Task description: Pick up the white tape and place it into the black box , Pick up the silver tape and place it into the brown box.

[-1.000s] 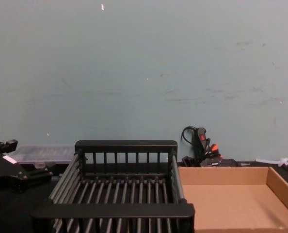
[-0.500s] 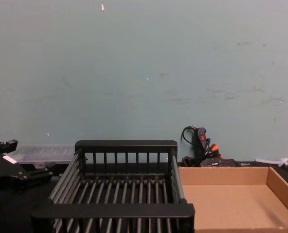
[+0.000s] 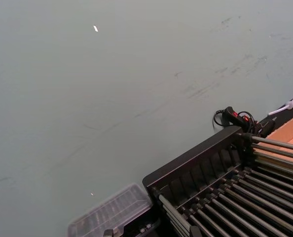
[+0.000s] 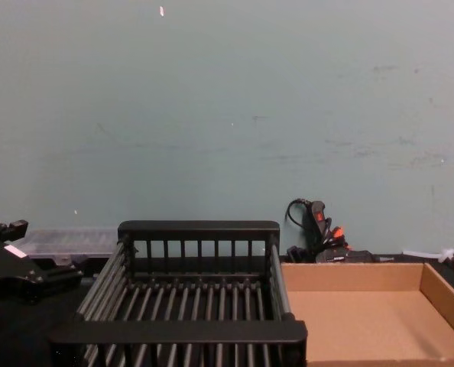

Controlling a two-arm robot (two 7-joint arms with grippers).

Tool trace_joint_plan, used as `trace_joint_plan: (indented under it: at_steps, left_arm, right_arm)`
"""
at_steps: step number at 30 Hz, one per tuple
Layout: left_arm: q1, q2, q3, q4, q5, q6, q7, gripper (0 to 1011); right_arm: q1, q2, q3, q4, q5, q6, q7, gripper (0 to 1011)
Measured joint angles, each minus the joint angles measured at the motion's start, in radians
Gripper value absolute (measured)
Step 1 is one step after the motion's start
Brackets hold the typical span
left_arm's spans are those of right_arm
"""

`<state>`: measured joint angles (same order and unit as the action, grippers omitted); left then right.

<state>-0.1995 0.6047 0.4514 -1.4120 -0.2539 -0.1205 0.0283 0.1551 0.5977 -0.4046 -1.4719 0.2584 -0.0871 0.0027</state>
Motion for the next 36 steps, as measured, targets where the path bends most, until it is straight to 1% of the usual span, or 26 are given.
trace_joint_plan:
  at_steps: [8, 14, 18, 20, 24, 25, 27, 29, 36]
  left_arm:
    - [0.0, 0.0, 0.0, 0.0, 0.0, 0.0, 0.0, 1001]
    - [0.0, 0.0, 0.0, 0.0, 0.0, 0.0, 0.0, 1001]
    - [0.0, 0.0, 0.0, 0.0, 0.0, 0.0, 0.0, 1001]
    - [0.0, 0.0, 0.0, 0.0, 0.0, 0.0, 0.0, 1001]
    - [0.0, 0.0, 0.0, 0.0, 0.0, 0.0, 0.0, 1001]
    - [0.0, 0.0, 0.0, 0.0, 0.0, 0.0, 0.0, 1001]
    - [0.0, 0.0, 0.0, 0.0, 0.0, 0.0, 0.0, 1001]
    - [0.0, 0.0, 0.0, 0.0, 0.0, 0.0, 0.0, 1001]
    - [0.0, 0.0, 0.0, 0.0, 0.0, 0.0, 0.0, 1001]
  right_arm:
    - [-0.032, 0.0, 0.024, -0.041, 0.005, 0.021, 0.008, 1002]
    - [-0.062, -0.006, 0.05, -0.08, 0.026, 0.045, 0.018, 1002]
    - [-0.087, -0.008, 0.066, -0.115, 0.046, 0.071, 0.028, 1002]
    - [-0.106, -0.008, 0.08, -0.149, 0.066, 0.101, 0.037, 1002]
    - [-0.125, -0.008, 0.092, -0.182, 0.081, 0.139, 0.042, 1002]
    - [-0.134, -0.009, 0.099, -0.199, 0.087, 0.161, 0.043, 1002]
    - [-0.143, -0.01, 0.104, -0.215, 0.094, 0.181, 0.044, 1002]
    - [-0.161, -0.011, 0.115, -0.242, 0.104, 0.216, 0.047, 1002]
    - [-0.2, -0.017, 0.134, -0.293, 0.126, 0.276, 0.058, 1002]
